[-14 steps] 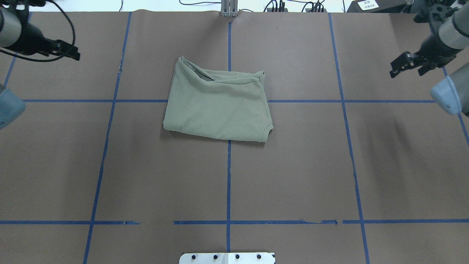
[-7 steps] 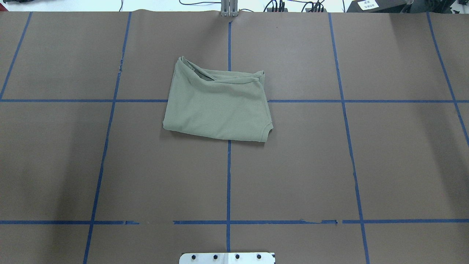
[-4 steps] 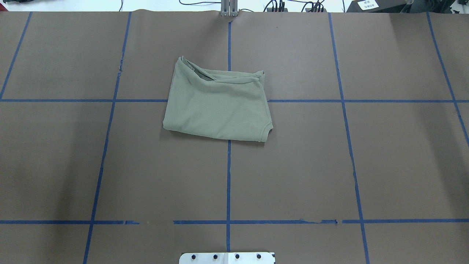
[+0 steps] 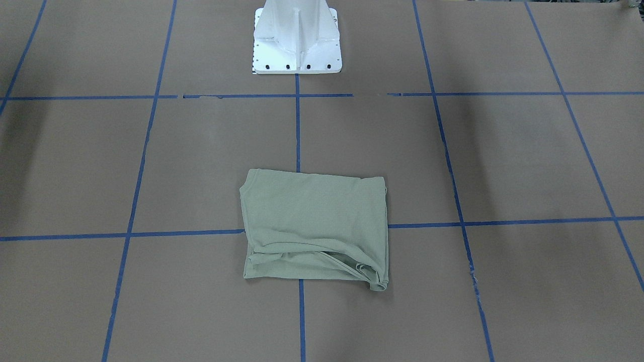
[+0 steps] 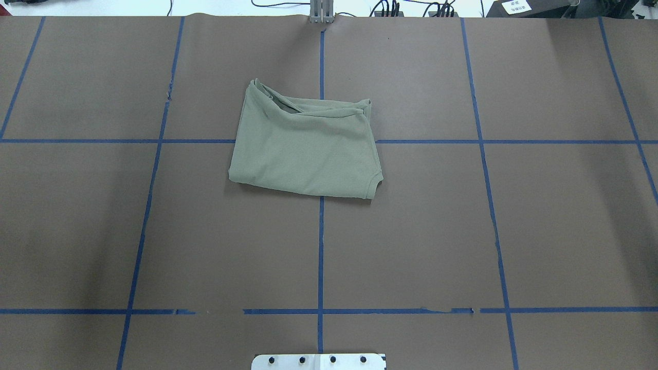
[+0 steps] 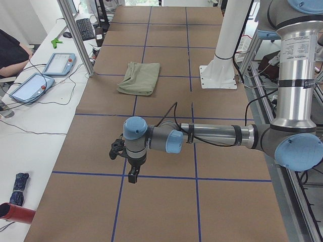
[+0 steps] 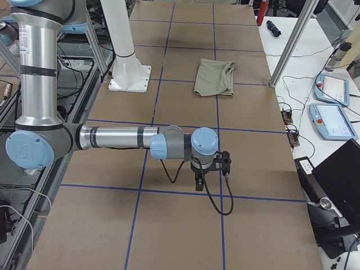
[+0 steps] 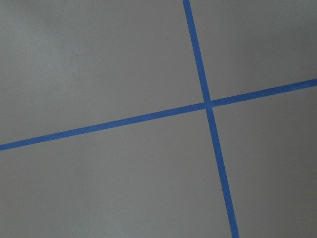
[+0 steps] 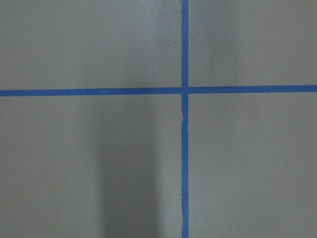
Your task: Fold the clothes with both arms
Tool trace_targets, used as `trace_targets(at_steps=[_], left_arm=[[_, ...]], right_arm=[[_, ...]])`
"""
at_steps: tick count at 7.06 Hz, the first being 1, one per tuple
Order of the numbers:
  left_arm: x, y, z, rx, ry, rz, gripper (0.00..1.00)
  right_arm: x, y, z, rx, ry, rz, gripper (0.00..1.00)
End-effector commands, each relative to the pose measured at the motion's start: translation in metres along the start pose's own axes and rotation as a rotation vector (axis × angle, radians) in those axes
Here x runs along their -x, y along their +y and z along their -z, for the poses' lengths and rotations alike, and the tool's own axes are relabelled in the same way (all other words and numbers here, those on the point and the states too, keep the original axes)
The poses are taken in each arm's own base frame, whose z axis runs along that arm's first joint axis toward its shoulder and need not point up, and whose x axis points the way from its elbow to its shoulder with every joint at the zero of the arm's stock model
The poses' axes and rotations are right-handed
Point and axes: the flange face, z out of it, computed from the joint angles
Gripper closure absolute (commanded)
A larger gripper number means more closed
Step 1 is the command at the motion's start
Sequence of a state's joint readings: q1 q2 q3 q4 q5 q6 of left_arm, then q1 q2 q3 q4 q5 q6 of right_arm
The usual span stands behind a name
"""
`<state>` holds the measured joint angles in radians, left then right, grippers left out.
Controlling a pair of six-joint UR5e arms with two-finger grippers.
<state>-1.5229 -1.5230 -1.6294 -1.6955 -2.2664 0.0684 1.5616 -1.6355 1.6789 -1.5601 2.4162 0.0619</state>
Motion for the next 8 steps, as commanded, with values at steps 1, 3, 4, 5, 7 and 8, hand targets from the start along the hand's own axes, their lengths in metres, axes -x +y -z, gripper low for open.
trace_targets(at_steps=[1,3,4,5,7,8], left_arm=[[-0.004,0.002,0.000,-0.005,0.059,0.002,0.00],[-0.005,0.001,0.002,-0.008,0.057,0.006,0.00],[-0.005,0.001,0.002,-0.009,0.058,0.002,0.00],[-0.006,0.001,0.001,-0.007,0.059,0.002,0.00],[-0.003,0.002,-0.002,0.002,0.061,0.046,0.00],[-0.006,0.001,0.002,-0.004,0.060,0.151,0.00]], right_arm=[[0.005,-0.002,0.005,-0.012,0.002,-0.023,0.00],[0.018,-0.005,0.014,-0.031,0.001,-0.070,0.00],[0.014,-0.003,0.011,-0.025,0.005,-0.072,0.00],[0.013,-0.003,0.009,-0.022,0.005,-0.074,0.00],[0.013,-0.003,0.009,-0.022,0.005,-0.077,0.00],[0.012,-0.002,0.010,-0.023,0.005,-0.078,0.00]])
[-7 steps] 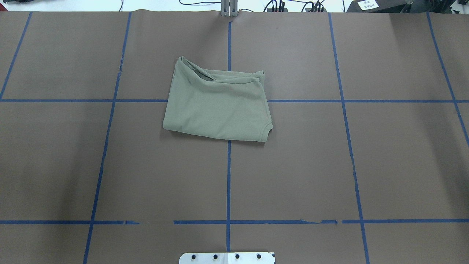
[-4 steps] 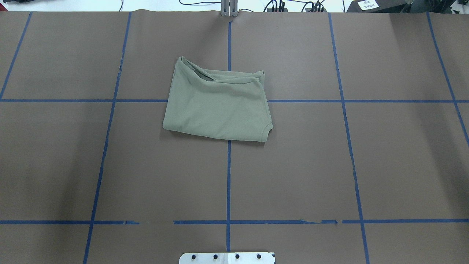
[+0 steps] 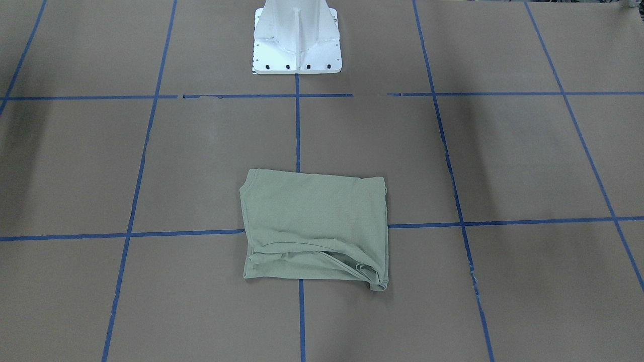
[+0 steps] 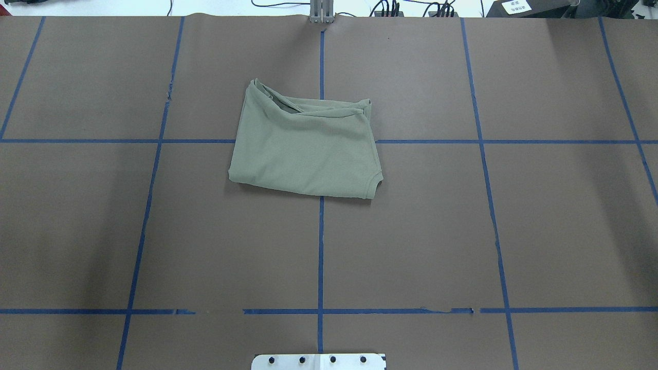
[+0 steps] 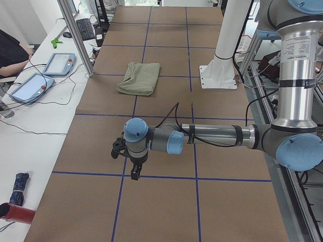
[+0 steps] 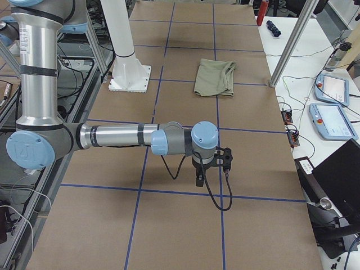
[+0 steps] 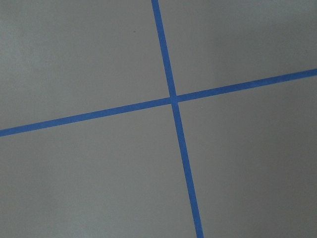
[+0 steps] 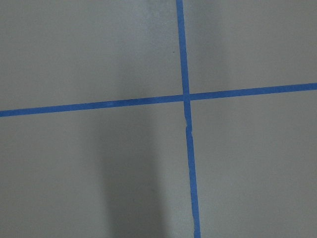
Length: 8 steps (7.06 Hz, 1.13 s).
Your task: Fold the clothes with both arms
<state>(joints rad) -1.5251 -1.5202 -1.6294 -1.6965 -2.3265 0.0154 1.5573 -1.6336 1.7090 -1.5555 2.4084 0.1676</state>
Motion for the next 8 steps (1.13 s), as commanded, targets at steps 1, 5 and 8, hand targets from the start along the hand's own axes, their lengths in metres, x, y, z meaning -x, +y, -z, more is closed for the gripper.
trace_targets(at_steps=[1,5,8], left_arm=[[-0.0012,-0.0011,0.0009,-0.003,0.002,0.121,0.00],[-0.0028,-0.0023,0.0003,-0.002,0.024,0.120,0.00],[-0.0033,-0.0031,0.0000,-0.004,0.031,0.117,0.00]], right_arm=[[-0.0005,0.0001,0.0004,-0.001,0.000,-0.004,0.00],[0.0007,-0.0013,0.0012,-0.003,0.000,0.009,0.00],[0.0000,-0.0005,0.0007,-0.001,0.000,0.007,0.00]])
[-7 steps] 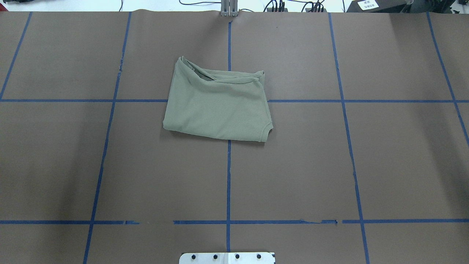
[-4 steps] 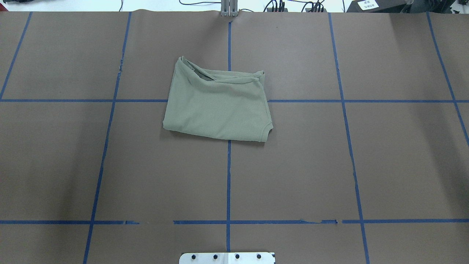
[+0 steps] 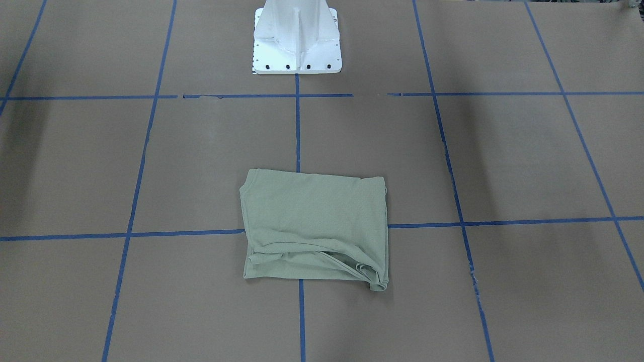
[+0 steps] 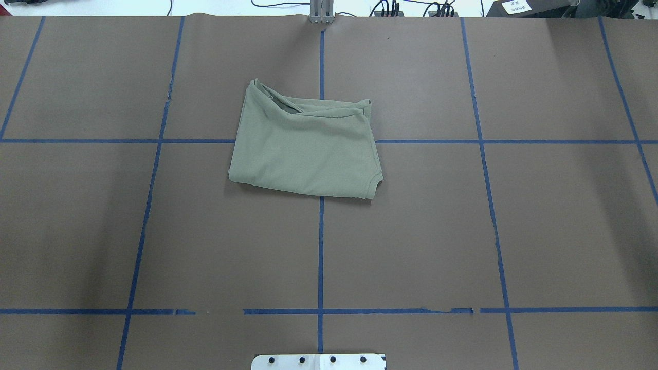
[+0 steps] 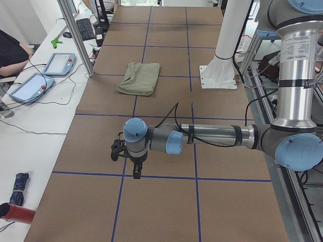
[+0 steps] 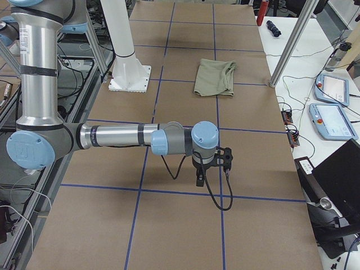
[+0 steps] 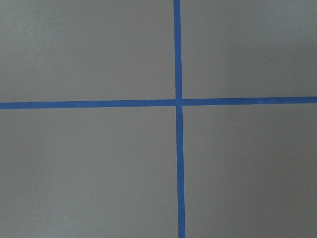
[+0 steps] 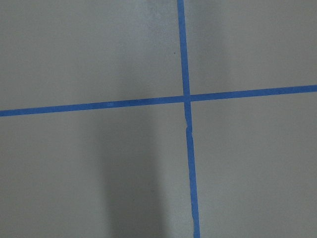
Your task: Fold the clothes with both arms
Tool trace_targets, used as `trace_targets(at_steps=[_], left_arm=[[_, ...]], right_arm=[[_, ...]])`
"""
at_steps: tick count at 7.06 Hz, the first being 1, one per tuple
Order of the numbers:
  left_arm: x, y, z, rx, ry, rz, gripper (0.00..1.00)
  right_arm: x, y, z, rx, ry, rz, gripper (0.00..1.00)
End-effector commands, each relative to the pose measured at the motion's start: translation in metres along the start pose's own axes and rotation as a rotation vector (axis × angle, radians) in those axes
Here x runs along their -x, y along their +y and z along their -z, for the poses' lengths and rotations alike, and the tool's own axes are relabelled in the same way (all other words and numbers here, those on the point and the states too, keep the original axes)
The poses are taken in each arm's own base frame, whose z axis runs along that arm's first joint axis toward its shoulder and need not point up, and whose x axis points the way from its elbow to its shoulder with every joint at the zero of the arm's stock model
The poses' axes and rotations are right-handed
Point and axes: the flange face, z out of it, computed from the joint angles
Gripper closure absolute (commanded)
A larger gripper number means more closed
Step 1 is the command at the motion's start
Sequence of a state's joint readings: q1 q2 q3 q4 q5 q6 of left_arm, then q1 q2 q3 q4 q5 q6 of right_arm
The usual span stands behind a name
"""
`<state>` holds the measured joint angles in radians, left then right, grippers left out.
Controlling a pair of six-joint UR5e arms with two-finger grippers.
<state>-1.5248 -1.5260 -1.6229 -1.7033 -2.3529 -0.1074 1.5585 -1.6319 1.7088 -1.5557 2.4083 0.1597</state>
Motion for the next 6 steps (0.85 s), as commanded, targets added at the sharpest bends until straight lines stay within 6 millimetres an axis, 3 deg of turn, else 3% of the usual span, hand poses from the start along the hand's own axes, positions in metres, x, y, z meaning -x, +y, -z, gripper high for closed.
trace_targets(at_steps=[1,6], left_arm=[[-0.0018,-0.0004,0.0012,-0.003,0.005,-0.003,0.00],[-0.0039,-0.0009,0.0034,-0.007,0.006,-0.007,0.00]], right_arm=[[-0.0001,0.0001,0.0000,0.000,0.000,0.000,0.00],[-0.0006,0.0009,-0.0006,0.002,-0.001,-0.002,0.00]])
